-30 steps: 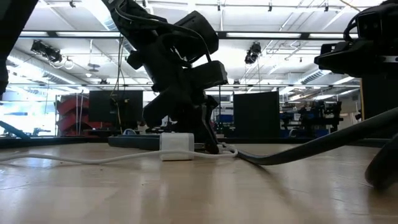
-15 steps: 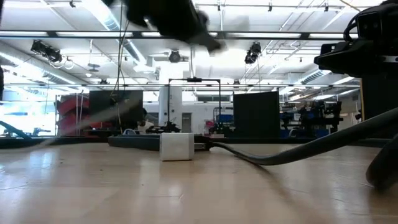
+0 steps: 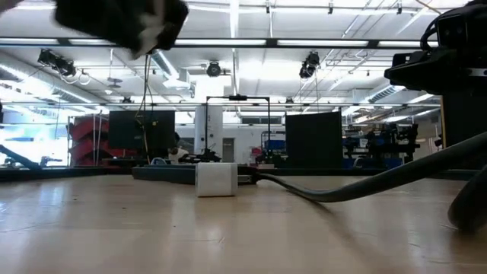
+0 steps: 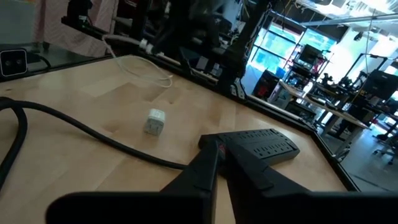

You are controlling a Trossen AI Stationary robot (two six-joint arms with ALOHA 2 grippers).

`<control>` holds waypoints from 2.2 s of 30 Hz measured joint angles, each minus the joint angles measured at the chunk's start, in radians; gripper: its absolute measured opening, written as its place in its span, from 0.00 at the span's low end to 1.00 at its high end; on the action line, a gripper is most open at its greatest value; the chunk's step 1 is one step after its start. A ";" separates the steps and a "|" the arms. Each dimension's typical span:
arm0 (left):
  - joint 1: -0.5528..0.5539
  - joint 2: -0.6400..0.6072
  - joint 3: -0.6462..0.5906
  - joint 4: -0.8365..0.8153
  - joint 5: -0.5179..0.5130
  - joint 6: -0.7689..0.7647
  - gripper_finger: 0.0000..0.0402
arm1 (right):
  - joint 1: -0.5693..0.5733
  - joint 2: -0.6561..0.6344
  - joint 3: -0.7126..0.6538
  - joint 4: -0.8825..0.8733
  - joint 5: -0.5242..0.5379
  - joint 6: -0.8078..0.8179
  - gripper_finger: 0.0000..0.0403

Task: Insert USB
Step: Insert the white USB cable into the white charger adapter

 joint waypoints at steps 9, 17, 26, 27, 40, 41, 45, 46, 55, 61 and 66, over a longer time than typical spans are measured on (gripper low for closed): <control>-0.019 0.069 -0.063 -0.117 -0.050 -0.022 0.00 | 0.000 0.000 0.000 0.000 0.000 0.000 0.00; -0.009 0.170 -0.064 -0.138 -0.076 -0.065 0.04 | 0.000 0.000 0.000 0.001 0.000 0.000 0.01; 0.023 0.167 -0.062 -0.157 -0.114 -0.153 0.26 | 0.000 0.000 0.000 0.001 0.000 0.000 0.01; 0.028 0.167 -0.056 -0.159 -0.122 -0.158 0.29 | 0.000 0.000 0.000 0.001 0.000 0.000 0.01; 0.087 0.168 0.084 -0.211 -0.150 -0.917 0.41 | 0.000 0.000 0.000 0.000 0.000 0.000 0.02; 0.090 0.167 0.089 -0.217 -0.148 -0.990 0.40 | 0.000 0.000 0.000 0.000 0.000 0.000 0.02; 0.093 0.167 0.111 -0.239 -0.122 -1.182 0.35 | 0.000 0.000 0.000 0.000 0.000 0.000 0.01; 0.092 0.167 0.113 -0.250 -0.114 -1.211 0.33 | 0.000 0.000 0.000 0.000 0.000 0.000 0.01; 0.028 0.179 0.170 -0.293 -0.149 -1.408 0.13 | 0.000 0.000 0.000 0.000 0.000 0.000 0.01; -0.013 0.216 0.184 -0.289 -0.196 -1.519 0.01 | 0.000 0.000 0.000 0.000 0.000 0.000 0.02; -0.032 0.274 0.184 -0.236 -0.234 -1.572 0.01 | 0.000 0.000 0.000 0.000 0.000 0.000 0.01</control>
